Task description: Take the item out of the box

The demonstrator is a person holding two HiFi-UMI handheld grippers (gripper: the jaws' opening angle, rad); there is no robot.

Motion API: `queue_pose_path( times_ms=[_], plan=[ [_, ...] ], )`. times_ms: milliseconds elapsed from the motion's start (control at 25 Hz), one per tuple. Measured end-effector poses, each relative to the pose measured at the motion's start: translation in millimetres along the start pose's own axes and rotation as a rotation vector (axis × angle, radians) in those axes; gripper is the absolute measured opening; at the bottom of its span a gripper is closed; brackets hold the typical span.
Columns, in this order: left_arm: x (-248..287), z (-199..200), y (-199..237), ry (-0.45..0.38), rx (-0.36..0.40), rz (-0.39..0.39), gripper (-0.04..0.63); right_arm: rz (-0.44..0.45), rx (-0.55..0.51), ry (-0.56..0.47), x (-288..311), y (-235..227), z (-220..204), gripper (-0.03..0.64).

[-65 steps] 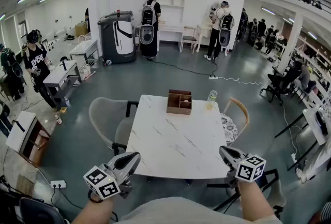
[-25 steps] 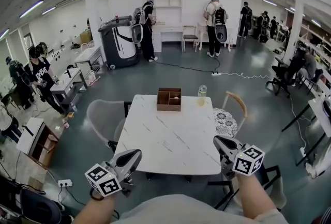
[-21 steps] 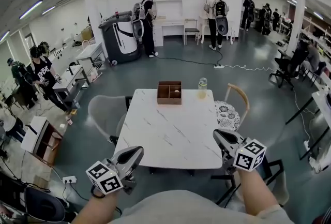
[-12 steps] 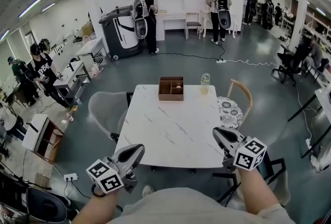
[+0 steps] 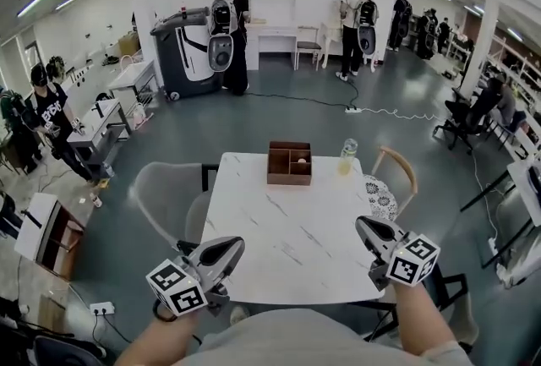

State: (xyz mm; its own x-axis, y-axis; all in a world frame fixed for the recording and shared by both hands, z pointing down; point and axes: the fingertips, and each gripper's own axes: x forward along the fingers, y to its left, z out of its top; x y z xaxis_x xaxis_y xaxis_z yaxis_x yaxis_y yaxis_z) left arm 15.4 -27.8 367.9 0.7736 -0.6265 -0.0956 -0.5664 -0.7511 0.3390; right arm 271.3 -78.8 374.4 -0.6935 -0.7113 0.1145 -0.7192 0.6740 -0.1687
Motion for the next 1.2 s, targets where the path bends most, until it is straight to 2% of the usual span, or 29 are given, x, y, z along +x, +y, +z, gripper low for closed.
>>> queue_pose_path(
  times_ms=[360,640,880,1200],
  plan=[
    [-7,45,141,0.029,-0.024,-0.078,0.002,-0.128,0.040,0.056,117,-4,6,0.008],
    [-18,55,208,0.035,-0.052,-0.080,0.002,-0.184,0.065,0.140,172,-14,0,0.008],
    [-18,52,236,0.031,-0.058,-0.055,0.002,-0.187,0.079,0.185,197,-33,-7,0.008],
    [23,30,229,0.068,-0.060,0.002,0.002,-0.132,0.124,0.175,188,-79,-20,0.008]
  ],
)
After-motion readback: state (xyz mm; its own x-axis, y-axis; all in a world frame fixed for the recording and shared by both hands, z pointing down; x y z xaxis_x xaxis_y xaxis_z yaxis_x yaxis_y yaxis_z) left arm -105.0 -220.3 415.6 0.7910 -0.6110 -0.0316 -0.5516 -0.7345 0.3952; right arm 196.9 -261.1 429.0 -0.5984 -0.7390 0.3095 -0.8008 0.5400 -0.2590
